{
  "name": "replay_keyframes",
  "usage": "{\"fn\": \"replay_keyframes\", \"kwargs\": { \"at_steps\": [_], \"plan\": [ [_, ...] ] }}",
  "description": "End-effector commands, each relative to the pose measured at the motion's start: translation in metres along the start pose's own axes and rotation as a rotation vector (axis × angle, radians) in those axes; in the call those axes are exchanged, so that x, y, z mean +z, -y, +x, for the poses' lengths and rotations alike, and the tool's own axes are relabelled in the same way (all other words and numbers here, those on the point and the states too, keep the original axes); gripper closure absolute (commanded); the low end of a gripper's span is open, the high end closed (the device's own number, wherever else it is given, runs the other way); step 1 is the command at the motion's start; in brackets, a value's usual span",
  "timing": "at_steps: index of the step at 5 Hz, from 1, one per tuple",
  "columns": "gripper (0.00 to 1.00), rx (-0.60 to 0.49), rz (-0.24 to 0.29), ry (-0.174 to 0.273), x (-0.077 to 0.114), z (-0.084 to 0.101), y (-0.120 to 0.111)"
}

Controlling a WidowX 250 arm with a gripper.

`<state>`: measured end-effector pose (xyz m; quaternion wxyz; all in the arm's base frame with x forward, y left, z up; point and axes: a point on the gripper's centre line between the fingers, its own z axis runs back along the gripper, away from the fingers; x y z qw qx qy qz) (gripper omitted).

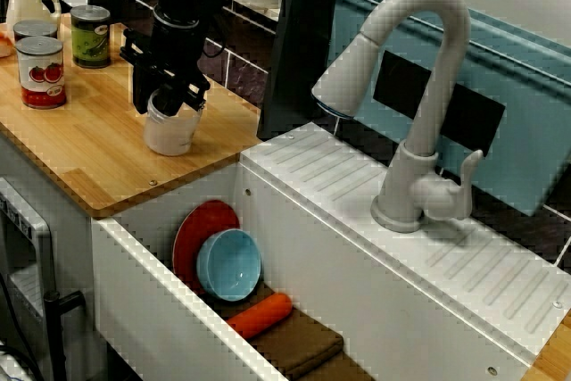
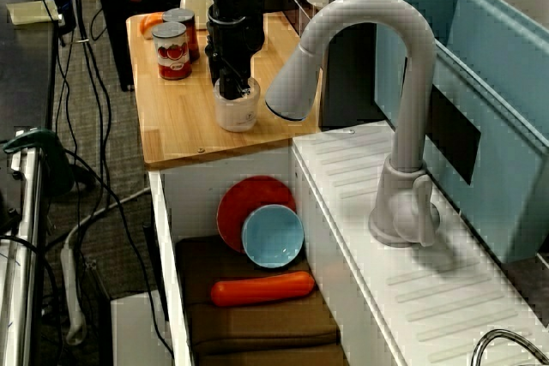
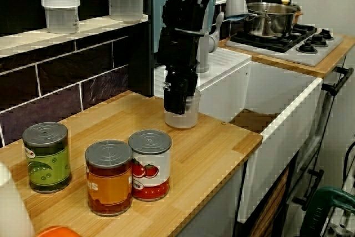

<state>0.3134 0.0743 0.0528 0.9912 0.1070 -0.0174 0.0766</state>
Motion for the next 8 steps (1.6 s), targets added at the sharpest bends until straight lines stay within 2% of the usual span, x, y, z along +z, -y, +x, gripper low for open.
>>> {"fn": "replay_keyframes", "kwargs": {
  "at_steps": [1,3,4,6,8],
  "plan": [
    [0.00,-0.135,-0.048,-0.007,0.020,0.005,-0.013],
    [0.00,-0.220,-0.033,-0.006,0.032,0.009,-0.036],
    [0.00,-0.246,-0.049,-0.020,0.036,0.016,-0.055],
    [0.00,-0.228,-0.061,-0.059,0.030,0.032,-0.078],
    [0.00,-0.242,-0.037,-0.070,0.021,0.033,-0.078]
  ]
}}
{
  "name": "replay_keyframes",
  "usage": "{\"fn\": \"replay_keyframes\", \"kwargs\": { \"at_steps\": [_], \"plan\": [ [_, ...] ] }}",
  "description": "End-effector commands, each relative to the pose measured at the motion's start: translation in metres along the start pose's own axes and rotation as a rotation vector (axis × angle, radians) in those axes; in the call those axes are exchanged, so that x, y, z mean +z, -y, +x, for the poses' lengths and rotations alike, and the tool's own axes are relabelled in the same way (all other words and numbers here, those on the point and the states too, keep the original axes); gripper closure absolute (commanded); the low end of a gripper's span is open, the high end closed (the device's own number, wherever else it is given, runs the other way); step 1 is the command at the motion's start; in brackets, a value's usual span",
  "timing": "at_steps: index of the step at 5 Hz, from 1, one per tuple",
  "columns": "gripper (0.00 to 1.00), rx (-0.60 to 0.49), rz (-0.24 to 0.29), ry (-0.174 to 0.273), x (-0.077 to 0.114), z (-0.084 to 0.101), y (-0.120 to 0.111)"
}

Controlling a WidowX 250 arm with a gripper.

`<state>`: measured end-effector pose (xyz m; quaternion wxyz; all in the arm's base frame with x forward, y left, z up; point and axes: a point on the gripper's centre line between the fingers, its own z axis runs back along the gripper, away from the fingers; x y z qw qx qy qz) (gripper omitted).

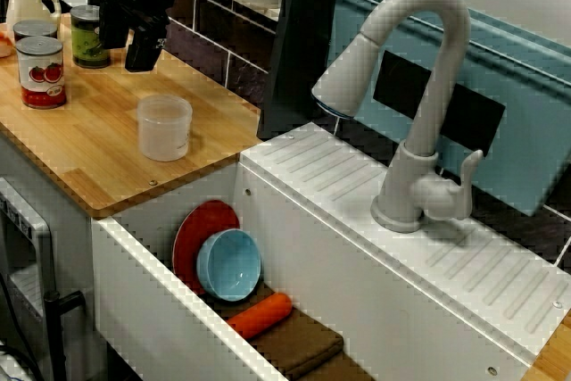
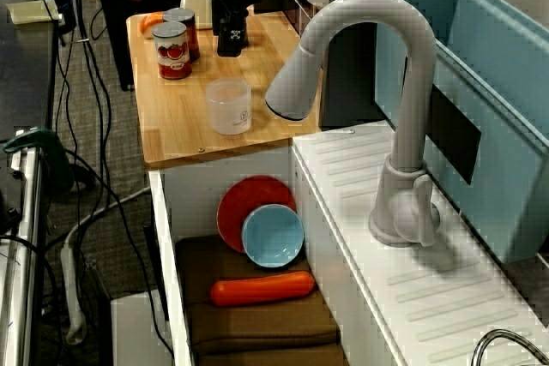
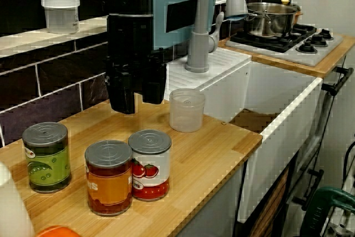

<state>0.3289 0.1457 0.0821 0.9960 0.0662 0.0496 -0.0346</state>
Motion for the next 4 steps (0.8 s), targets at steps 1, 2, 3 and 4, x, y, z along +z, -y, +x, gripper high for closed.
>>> {"fn": "replay_keyframes", "kwargs": {
  "at_steps": [1,2,3,4],
  "plan": [
    [0.00,-0.005,0.058,0.036,0.006,0.000,-0.003],
    [0.00,0.004,0.075,0.026,0.001,-0.002,0.002],
    [0.00,0.039,0.081,0.038,0.000,-0.008,0.005],
    [0.00,0.149,0.103,0.055,-0.004,-0.005,0.012]
  ]
}}
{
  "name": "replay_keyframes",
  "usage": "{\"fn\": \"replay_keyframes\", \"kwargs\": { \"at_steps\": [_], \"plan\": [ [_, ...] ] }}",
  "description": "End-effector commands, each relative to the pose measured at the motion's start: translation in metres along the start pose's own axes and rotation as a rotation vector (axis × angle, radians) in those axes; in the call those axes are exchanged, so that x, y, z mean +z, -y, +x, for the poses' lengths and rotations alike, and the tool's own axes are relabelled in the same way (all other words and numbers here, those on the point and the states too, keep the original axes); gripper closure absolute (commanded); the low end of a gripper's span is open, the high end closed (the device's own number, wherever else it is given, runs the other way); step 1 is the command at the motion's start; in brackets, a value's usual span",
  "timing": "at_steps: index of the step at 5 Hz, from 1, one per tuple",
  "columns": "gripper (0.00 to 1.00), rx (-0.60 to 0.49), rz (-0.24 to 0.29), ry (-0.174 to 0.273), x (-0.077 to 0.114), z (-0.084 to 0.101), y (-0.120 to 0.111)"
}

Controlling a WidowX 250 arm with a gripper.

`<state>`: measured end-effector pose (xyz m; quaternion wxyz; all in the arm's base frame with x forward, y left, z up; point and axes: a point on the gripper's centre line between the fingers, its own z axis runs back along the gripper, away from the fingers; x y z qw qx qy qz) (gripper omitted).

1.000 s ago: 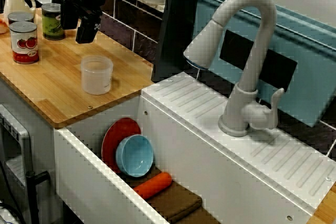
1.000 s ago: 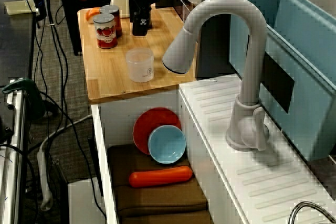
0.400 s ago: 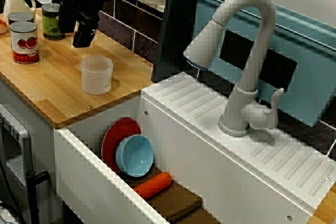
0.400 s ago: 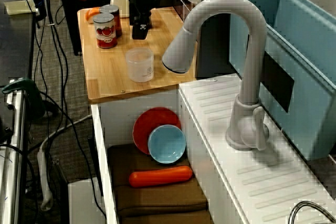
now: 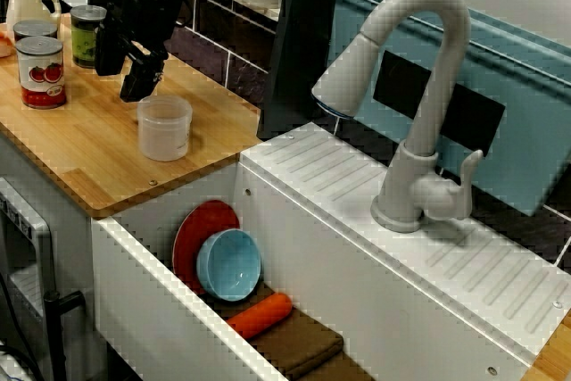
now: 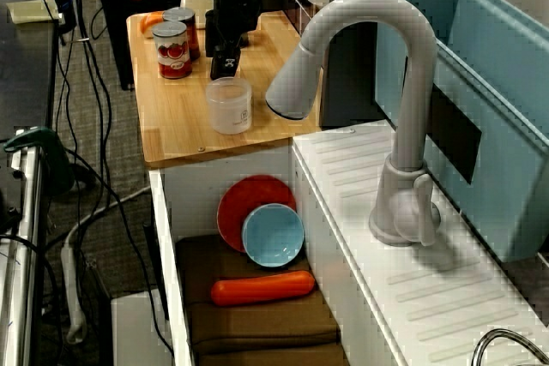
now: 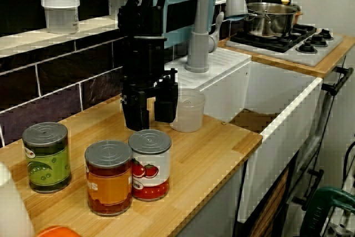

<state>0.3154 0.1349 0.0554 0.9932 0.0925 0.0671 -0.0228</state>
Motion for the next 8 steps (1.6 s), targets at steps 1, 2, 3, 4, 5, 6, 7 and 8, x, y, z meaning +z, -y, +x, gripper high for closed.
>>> {"fn": "replay_keyframes", "kwargs": {
  "at_steps": [1,2,3,4,5,6,7,8],
  "plan": [
    [0.00,0.143,0.057,0.093,0.021,0.006,0.002],
    [0.00,0.216,0.030,0.101,0.023,0.008,-0.003],
    [0.00,0.301,0.036,0.130,0.022,0.010,-0.005],
    [0.00,0.345,0.025,0.159,0.026,0.012,-0.007],
    [0.00,0.415,-0.018,0.194,0.032,0.016,-0.005],
    [0.00,0.490,-0.053,0.205,0.033,0.017,-0.002],
    [0.00,0.583,-0.072,0.204,0.032,0.012,0.000],
    [0.00,0.602,-0.072,0.203,0.033,0.004,0.007]
  ]
}}
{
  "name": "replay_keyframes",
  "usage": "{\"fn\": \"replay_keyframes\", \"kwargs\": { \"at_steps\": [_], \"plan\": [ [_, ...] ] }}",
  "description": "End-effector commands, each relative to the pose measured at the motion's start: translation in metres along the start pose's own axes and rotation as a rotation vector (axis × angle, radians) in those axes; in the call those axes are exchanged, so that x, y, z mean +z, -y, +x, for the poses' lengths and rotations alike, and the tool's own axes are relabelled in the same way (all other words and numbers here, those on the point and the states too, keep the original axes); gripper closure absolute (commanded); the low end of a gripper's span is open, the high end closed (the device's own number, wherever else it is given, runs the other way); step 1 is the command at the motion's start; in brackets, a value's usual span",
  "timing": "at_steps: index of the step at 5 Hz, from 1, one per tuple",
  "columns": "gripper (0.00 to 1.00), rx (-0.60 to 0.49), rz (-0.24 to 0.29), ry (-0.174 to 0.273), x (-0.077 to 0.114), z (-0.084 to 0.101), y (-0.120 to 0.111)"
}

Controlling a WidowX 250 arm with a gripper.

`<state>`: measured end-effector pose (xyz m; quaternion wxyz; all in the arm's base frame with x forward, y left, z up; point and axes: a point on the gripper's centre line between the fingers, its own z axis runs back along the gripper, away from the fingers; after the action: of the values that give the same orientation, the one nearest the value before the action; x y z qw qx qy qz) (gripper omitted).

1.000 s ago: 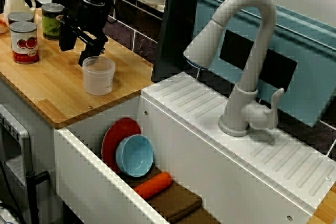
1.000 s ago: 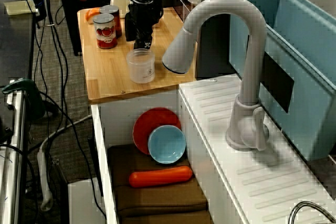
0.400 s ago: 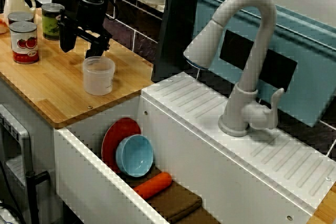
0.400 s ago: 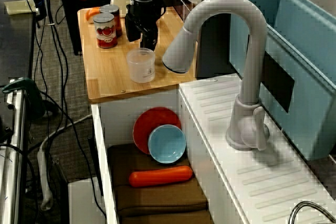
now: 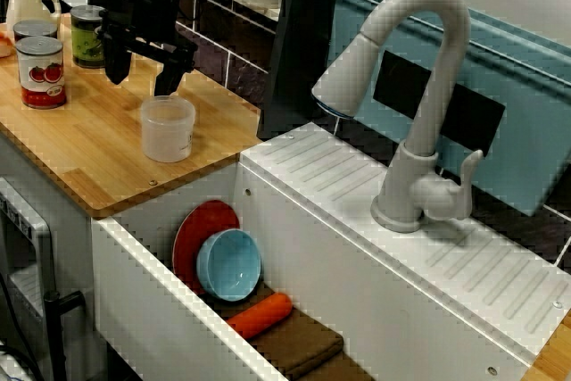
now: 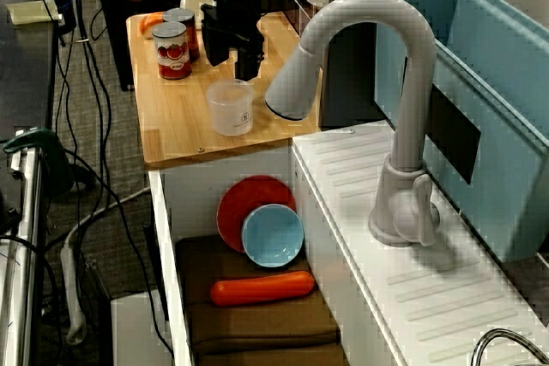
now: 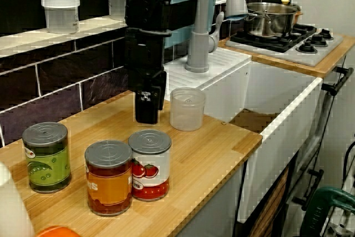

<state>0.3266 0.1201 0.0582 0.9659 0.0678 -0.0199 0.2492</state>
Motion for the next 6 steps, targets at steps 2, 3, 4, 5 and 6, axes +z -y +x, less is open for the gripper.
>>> {"fn": "replay_keyframes", "kwargs": {
  "at_steps": [2,3,4,5,6],
  "plan": [
    [0.00,0.154,-0.040,0.052,0.024,-0.033,0.010],
    [0.00,0.164,-0.034,0.039,0.019,-0.048,0.020],
    [0.00,0.170,-0.040,0.033,0.017,-0.057,0.024],
    [0.00,0.176,-0.045,0.023,0.018,-0.060,0.023],
    [0.00,0.174,-0.049,0.023,0.019,-0.063,0.023]
  ]
}}
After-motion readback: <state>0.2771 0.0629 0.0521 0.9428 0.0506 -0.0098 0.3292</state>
